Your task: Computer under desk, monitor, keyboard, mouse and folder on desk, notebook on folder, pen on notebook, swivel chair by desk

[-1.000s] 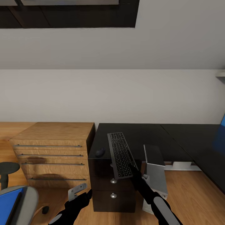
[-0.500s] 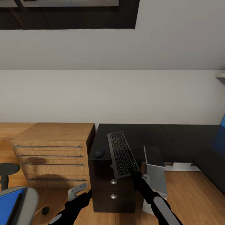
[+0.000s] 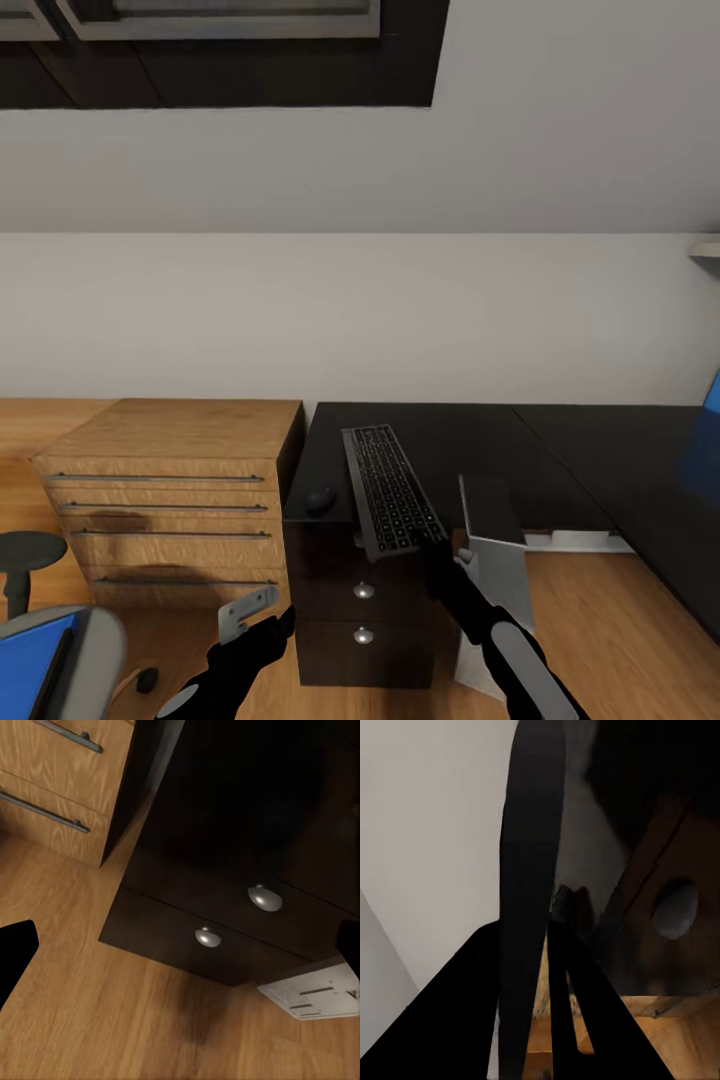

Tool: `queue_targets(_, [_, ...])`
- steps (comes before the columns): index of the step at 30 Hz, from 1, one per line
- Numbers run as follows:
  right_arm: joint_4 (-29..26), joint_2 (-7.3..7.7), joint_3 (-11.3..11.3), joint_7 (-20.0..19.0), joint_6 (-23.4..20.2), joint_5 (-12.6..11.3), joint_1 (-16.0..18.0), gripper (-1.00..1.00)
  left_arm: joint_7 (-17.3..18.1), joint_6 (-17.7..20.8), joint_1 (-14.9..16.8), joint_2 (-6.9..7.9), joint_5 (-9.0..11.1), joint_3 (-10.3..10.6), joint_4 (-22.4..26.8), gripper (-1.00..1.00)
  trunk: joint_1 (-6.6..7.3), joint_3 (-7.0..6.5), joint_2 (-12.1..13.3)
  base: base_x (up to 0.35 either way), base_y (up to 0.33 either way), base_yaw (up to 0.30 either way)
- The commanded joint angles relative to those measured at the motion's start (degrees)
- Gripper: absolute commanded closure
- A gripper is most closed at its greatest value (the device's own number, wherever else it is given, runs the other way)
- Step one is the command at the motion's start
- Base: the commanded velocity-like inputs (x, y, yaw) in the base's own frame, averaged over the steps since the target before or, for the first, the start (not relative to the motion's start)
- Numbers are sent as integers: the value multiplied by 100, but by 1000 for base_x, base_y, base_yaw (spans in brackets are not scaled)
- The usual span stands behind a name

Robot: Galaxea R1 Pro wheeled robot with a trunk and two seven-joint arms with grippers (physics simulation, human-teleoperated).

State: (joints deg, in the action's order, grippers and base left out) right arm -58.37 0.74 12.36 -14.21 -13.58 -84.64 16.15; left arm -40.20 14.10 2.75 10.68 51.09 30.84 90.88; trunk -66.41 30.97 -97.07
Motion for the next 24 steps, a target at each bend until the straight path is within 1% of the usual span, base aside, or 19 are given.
queue_targets(1, [-101, 5, 11, -18, -7, -30, 2, 100, -40, 14, 6, 5, 23, 10, 9, -100, 23, -12, 39, 0, 0, 0])
queue_targets(4, [-199, 5, 12, -24, -5, -27, 2, 100, -40, 14, 6, 5, 22, 10, 9, -100, 89, -65, 159, 0, 0, 0])
queue_targets(13, [-248, 14, 12, -37, -5, -26, 2, 100, -40, 14, 6, 5, 24, 10, 9, -100, 286, -227, 520, 0, 0, 0])
queue_targets(15, [-337, 14, 12, -37, -5, -29, -1, 100, -40, 14, 6, 1, 24, 14, 10, -100, 330, -263, 600, 0, 0, 0])
queue_targets(21, [-1045, 36, 3, -6, -5, -36, -63, 100, -61, 14, 6, -4, 24, 20, 9, -100, 462, -371, 841, 0, 0, 0])
queue_targets(24, [-1566, 59, -3, 110, -5, -38, -295, 100, -65, 14, 6, -4, 24, 19, 9, -100, 528, -425, 961, -67, 0, 0])
